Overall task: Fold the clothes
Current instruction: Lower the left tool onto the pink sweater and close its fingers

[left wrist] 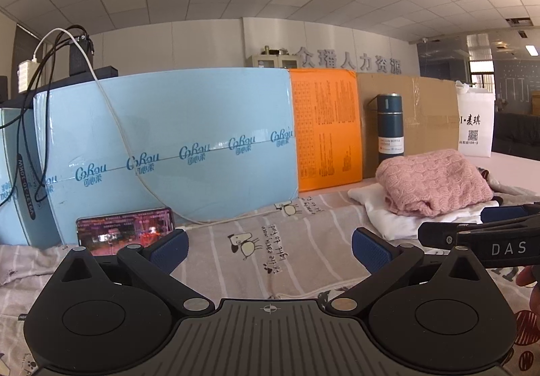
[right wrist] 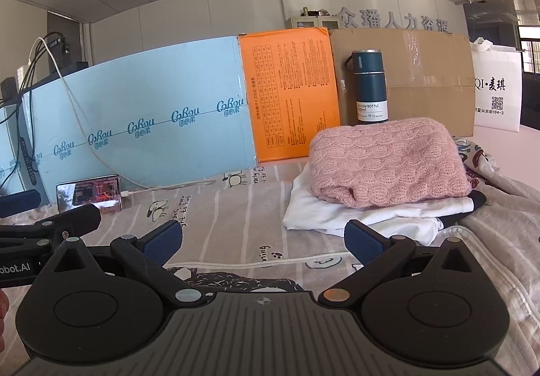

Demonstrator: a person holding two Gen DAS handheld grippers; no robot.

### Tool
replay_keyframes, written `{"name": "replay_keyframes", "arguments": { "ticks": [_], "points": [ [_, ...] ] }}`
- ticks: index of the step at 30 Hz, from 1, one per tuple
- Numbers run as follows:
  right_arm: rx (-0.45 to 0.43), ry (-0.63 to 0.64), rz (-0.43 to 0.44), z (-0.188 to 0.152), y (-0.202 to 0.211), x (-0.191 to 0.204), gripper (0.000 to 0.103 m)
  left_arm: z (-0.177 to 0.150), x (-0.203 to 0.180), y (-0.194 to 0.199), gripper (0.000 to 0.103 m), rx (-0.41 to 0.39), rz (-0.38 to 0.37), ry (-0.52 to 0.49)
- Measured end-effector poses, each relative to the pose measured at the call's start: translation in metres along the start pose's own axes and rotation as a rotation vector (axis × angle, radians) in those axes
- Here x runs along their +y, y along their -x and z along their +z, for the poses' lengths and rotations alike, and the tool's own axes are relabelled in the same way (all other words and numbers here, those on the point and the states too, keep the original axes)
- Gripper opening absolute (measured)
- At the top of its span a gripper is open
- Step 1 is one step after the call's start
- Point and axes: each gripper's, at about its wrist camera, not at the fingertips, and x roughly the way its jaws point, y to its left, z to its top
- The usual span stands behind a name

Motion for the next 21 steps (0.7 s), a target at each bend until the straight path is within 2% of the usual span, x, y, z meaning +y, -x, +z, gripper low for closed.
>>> {"name": "replay_keyframes", "arguments": {
  "ticks": [3,8,13,21],
  "points": [
    [0.013,0.012,-0.023,-0.004,-0.005,-0.003,0.103,-0.005,-0.007,-0.003,0.103,0.003,-0.003,-0.047],
    [0.0,0.002,-0.056,-0.002,-0.006,-0.013,0.103,-0.012,-0.024,-0.006,0.103,-0.061,0.008,-0.136],
    [-0.044,-0.008,-0.08,0.006,-0.01,-0.041,0.103,-0.007,-0.03,-0.016,0.103,-0.016,-0.044,-0.076],
    [-0.077,-0.041,-0.096,0.032,-0.021,-0.093,0.103,0.001,-0.058,-0.038,0.103,-0.026,-0.101,-0.05]
  ]
}}
